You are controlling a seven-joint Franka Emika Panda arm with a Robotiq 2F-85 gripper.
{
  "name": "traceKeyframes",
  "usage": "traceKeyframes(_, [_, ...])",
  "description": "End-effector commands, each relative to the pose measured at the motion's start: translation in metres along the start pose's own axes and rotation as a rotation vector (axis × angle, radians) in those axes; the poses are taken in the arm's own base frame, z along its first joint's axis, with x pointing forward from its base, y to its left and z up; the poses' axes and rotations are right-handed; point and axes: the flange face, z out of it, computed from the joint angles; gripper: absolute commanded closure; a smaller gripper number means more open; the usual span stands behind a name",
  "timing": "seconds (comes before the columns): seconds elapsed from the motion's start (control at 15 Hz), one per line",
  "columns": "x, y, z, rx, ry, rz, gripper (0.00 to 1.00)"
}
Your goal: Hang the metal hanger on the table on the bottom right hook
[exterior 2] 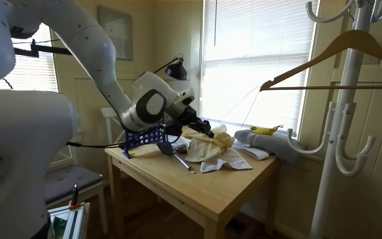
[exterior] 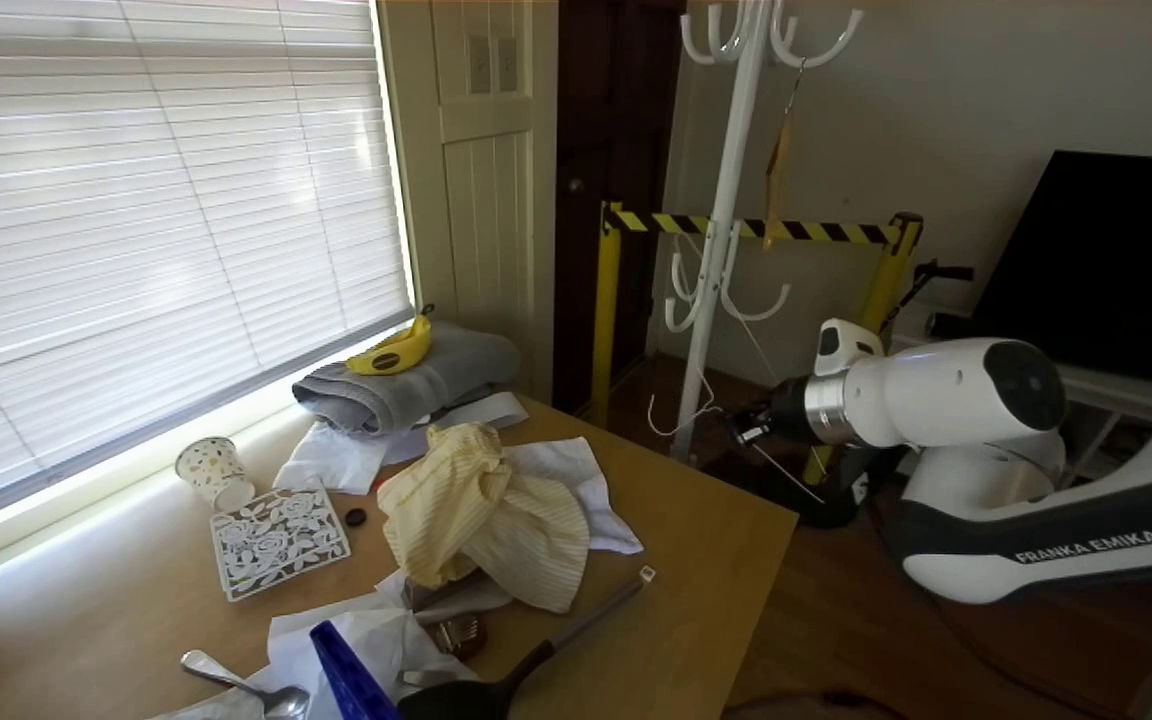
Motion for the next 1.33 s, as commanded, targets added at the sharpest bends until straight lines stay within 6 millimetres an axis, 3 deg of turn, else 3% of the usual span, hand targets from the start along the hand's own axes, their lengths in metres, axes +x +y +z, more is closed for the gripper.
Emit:
traceKeyframes(0.0, [-0.022,0.027,-0.032,-0.081,0.038,0.134,0.99])
traceKeyframes(0.07, [-0.029,0.033,-0.039,-0.093,0.040,0.166,0.99])
traceKeyframes(0.13, [-0.016,0.024,-0.032,-0.105,0.033,0.210,0.99])
traceKeyframes(0.33, [-0.027,0.032,-0.032,-0.098,-0.030,0.279,0.99])
traceKeyframes(0.53, [-0.039,0.032,-0.020,-0.030,-0.177,0.296,0.99])
traceKeyframes(0.8, [-0.044,0.044,-0.009,0.048,-0.244,0.389,0.99])
traceKeyframes(1.27, [-0.034,0.094,0.009,0.147,-0.233,0.613,0.99])
